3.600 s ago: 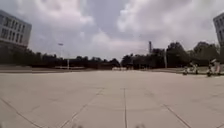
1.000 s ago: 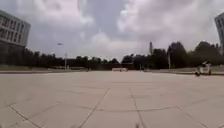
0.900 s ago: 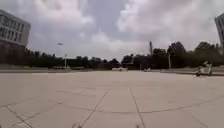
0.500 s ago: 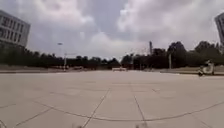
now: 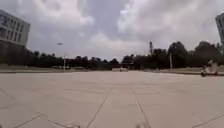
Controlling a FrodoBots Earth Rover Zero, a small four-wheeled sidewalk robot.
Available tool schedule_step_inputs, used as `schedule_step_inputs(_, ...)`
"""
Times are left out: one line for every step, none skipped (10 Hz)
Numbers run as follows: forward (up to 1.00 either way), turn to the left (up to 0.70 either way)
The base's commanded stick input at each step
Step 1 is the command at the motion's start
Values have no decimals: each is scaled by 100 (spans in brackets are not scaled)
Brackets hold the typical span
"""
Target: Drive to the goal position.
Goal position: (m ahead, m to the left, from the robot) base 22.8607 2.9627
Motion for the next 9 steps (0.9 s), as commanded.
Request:
schedule_step_inputs(60, -8)
schedule_step_inputs(60, -10)
schedule_step_inputs(60, -12)
schedule_step_inputs(60, -12)
schedule_step_inputs(60, -13)
schedule_step_inputs(60, -12)
schedule_step_inputs(60, -11)
schedule_step_inputs(60, 0)
schedule_step_inputs(60, 0)
